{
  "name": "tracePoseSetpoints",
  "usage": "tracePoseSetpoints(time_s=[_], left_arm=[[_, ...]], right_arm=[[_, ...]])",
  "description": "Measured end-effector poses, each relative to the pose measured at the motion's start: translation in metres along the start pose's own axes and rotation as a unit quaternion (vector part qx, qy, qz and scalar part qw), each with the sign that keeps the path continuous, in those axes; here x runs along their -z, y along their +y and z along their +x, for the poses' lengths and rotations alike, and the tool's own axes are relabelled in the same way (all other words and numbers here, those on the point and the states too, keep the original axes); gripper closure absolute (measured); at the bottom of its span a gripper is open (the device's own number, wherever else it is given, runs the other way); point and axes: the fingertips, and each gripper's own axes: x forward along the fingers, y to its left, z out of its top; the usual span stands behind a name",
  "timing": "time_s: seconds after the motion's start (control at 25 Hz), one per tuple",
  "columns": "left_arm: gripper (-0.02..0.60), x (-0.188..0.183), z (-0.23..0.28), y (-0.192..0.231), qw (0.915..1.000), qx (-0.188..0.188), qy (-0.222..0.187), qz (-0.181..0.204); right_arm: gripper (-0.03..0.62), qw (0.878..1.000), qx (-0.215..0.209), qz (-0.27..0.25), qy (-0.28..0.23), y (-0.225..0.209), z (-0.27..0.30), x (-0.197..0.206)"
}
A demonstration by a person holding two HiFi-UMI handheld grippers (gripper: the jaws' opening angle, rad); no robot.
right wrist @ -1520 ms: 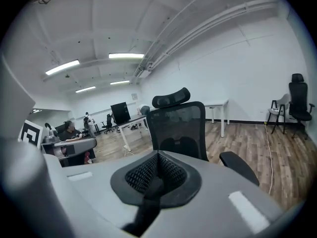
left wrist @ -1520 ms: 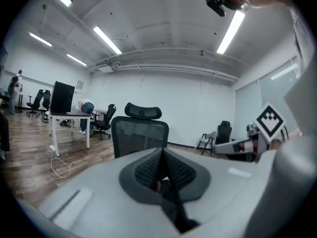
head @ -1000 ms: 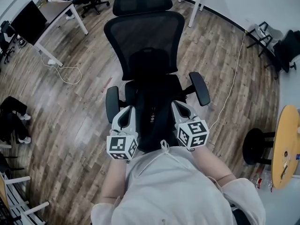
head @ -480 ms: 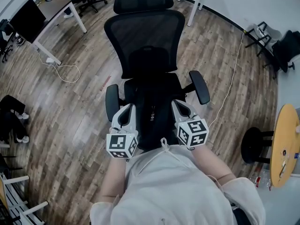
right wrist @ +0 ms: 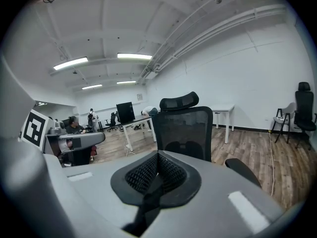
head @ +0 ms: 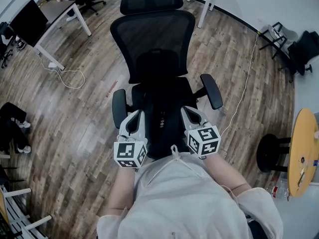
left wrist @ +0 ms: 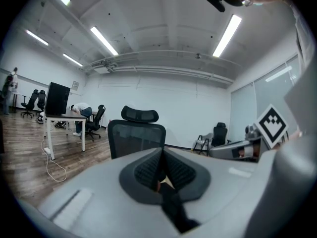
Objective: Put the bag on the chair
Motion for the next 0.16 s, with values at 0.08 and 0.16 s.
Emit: tracePoseSetpoints(time_s=[0.08,0.16], left_arm=[[0.575,-0.0008,-0.0005,0.0002,1.0000,-0.001,-0.002,-0.001],[0.575,-0.0018,-0.0010,0.0008,1.0000,-0.002,-0.003,-0.001]], right_arm=[[0.595,1.000,-0.001,0.000,0.001,0.0013,0.0003,0.0009],[0.595,1.000,-0.001,0.000,0.002,0.0026,0.0007,0.0017]])
